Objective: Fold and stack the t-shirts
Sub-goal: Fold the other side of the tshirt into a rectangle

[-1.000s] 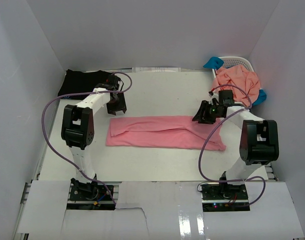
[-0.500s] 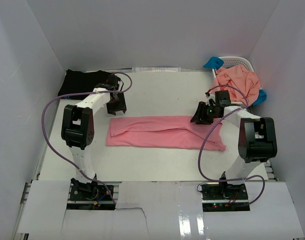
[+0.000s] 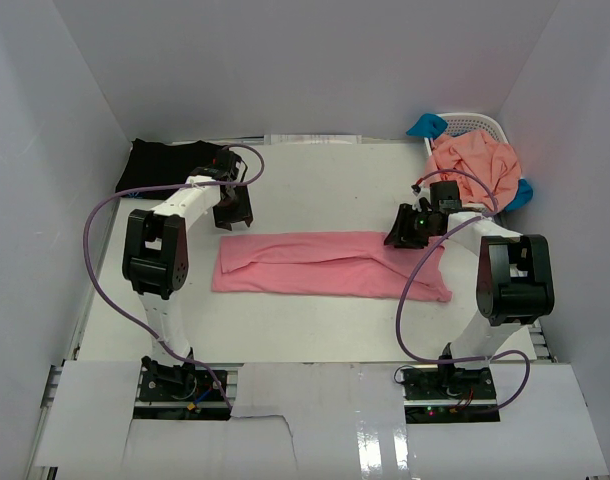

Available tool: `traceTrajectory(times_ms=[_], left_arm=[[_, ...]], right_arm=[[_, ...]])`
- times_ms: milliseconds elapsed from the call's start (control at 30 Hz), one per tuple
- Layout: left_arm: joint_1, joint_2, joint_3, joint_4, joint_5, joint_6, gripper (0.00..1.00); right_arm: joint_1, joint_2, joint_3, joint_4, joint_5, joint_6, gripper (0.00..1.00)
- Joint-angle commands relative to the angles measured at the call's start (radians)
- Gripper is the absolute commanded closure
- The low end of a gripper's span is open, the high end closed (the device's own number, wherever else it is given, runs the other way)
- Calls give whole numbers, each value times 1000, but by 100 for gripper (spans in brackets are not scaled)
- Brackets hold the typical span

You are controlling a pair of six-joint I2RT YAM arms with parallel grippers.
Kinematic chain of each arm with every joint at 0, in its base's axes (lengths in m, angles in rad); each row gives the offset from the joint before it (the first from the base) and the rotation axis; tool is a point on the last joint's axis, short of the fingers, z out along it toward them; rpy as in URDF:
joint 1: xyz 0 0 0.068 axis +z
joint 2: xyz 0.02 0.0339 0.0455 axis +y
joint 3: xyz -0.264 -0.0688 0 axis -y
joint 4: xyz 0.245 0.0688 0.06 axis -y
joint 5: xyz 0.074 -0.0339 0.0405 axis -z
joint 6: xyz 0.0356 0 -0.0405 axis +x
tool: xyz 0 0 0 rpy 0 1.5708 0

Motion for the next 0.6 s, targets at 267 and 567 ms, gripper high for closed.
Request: traceTrajectory(times_ms=[267,567], left_arm=[[4,-31,15,6,-6,8,38],[4,-32,13,5,-3,5,38]], right_arm=[[9,44,8,28,-11,-23,69],[19,7,12,-7,-18,-27,92]])
